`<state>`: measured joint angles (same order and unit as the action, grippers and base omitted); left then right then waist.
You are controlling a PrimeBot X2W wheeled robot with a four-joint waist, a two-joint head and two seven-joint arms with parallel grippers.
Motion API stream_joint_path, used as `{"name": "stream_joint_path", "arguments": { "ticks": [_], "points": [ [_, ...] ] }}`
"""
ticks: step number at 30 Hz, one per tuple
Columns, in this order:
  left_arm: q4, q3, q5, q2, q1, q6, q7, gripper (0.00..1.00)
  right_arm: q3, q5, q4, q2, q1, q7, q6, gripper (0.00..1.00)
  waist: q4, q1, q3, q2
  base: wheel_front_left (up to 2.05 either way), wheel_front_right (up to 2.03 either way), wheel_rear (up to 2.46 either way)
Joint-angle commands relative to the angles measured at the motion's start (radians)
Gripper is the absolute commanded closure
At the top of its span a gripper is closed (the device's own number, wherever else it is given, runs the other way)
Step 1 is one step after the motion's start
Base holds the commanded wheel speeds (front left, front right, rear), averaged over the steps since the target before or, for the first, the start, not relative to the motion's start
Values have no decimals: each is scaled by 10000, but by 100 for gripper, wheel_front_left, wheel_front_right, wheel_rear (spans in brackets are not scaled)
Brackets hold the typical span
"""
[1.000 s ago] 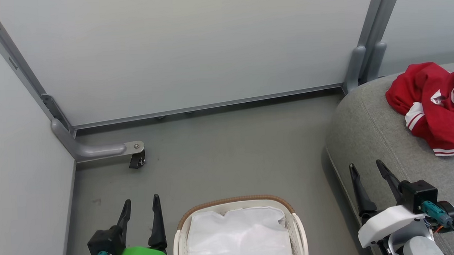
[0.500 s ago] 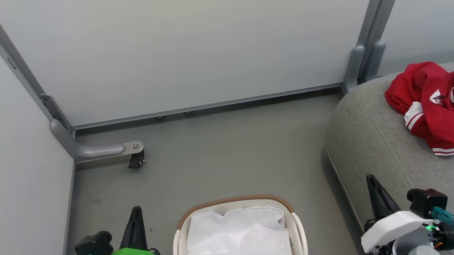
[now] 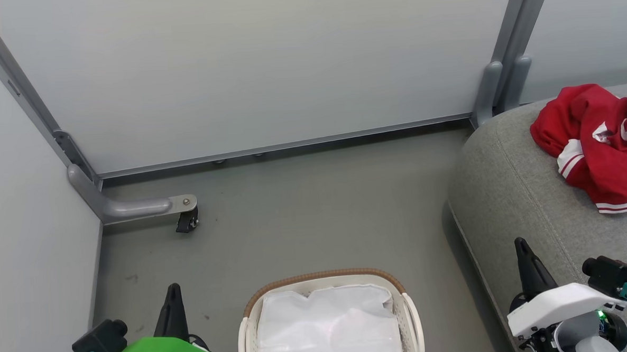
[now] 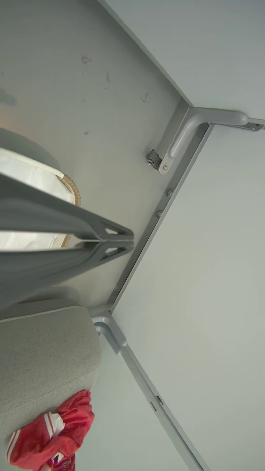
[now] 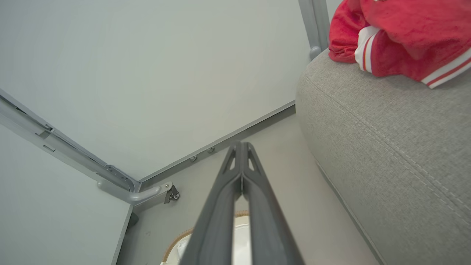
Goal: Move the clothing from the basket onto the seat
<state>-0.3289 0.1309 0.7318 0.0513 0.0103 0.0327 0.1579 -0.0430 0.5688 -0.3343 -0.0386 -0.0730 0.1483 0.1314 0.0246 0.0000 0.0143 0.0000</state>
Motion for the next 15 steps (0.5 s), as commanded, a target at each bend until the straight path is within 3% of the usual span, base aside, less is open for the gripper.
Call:
{"name": "stream_joint_path", "arguments": {
  "ticks": [1, 15],
  "points": [
    [180, -119, 356, 52, 322, 67, -89, 100, -49, 422, 196, -66, -211, -89, -3, 100, -3, 0, -3, 0, 0, 0, 0],
    [327, -565, 2080, 68, 479, 255, -593, 100, -187, 2437, 352, -83, -264, -600, -4, 100, -37, 0, -26, 0, 0, 0, 0]
  ]
}}
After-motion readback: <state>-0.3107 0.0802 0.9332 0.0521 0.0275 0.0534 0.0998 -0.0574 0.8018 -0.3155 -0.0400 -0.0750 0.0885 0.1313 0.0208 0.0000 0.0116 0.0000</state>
